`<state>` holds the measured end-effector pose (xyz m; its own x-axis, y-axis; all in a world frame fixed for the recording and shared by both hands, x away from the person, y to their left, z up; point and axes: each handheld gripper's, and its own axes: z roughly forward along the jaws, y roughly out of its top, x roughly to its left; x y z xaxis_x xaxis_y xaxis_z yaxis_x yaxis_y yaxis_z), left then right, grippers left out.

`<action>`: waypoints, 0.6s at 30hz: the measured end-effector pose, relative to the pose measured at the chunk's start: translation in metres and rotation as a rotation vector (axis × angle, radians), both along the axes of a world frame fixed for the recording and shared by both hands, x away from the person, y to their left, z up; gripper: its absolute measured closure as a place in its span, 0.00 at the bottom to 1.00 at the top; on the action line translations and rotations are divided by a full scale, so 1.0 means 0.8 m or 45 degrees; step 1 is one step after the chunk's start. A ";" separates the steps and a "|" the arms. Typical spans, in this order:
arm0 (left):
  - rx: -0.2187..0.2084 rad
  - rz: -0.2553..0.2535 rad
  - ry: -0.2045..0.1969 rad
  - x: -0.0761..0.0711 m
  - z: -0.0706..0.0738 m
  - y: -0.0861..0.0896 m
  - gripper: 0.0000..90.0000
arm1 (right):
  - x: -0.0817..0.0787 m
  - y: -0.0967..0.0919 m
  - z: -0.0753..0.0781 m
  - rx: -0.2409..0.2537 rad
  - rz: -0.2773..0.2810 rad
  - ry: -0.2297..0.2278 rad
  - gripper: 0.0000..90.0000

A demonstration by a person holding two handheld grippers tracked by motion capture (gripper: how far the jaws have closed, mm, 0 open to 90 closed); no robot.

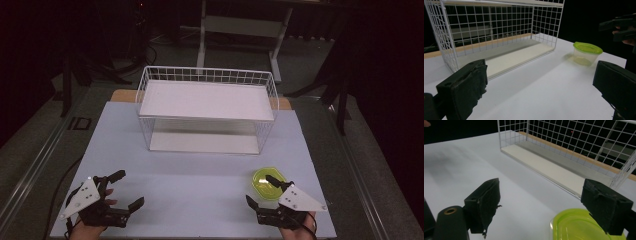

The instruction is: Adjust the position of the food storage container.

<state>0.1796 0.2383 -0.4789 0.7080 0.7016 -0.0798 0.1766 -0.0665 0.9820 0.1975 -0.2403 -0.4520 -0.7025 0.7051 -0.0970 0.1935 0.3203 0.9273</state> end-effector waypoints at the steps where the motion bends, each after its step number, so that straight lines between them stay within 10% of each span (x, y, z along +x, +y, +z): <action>1: -0.001 0.000 -0.001 0.000 0.000 0.000 0.00 | -0.002 0.000 0.002 0.000 0.001 -0.007 0.18; 18: -0.005 -0.003 -0.015 -0.001 0.002 0.001 0.00 | -0.008 0.000 0.052 0.064 -0.004 -0.100 0.16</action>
